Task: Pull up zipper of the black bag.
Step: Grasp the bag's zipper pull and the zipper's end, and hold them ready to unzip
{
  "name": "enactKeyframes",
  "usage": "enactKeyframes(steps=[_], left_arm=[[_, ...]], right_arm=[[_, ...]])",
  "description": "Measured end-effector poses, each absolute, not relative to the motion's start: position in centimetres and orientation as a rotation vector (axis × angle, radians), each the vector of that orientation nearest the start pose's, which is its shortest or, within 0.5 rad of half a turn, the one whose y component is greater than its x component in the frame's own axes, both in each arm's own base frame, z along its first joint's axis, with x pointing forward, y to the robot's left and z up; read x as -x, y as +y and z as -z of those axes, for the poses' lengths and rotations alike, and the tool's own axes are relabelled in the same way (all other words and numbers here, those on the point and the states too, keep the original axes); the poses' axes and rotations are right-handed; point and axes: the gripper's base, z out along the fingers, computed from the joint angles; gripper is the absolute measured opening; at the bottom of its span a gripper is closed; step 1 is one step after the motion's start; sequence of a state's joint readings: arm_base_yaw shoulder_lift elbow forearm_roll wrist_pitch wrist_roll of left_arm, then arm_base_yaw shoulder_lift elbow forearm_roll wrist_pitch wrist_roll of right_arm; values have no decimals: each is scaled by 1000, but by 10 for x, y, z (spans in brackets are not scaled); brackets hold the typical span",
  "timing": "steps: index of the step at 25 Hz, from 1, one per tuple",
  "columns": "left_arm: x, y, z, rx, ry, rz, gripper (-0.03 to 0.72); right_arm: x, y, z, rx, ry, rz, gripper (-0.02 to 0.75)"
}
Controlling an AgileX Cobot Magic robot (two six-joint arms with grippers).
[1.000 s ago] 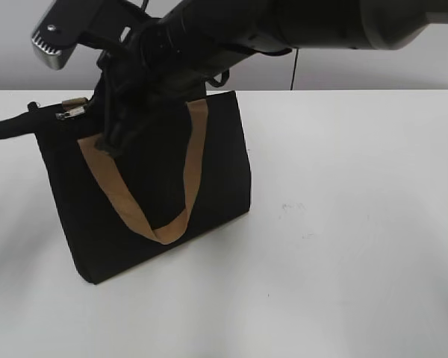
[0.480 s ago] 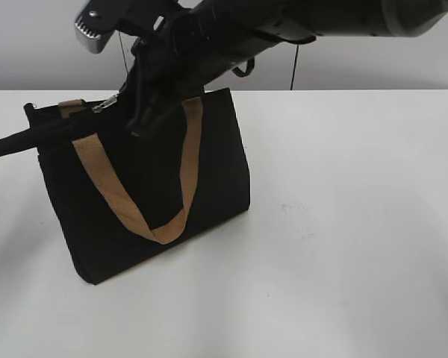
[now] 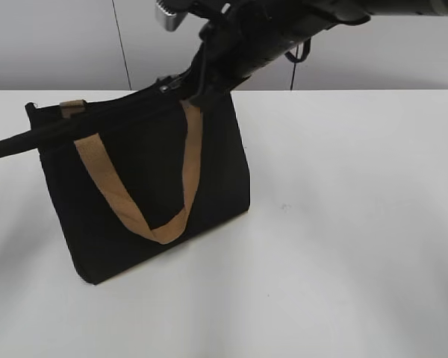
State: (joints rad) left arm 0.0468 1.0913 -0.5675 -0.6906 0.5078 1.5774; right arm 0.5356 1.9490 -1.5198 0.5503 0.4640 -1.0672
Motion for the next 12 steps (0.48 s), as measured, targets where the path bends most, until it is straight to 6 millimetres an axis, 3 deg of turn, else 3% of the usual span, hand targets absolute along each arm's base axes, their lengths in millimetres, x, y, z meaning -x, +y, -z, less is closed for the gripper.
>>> enactKeyframes(steps=[5,12], left_arm=[[-199,-19,-241,-1155,2058,-97,25],[-199,-20,-242,-1125,2060,-73,34]], right_arm=[[-390,217,-245,1258,1977,-256,-1],[-391,212,-245,1242,1997,-278,26]])
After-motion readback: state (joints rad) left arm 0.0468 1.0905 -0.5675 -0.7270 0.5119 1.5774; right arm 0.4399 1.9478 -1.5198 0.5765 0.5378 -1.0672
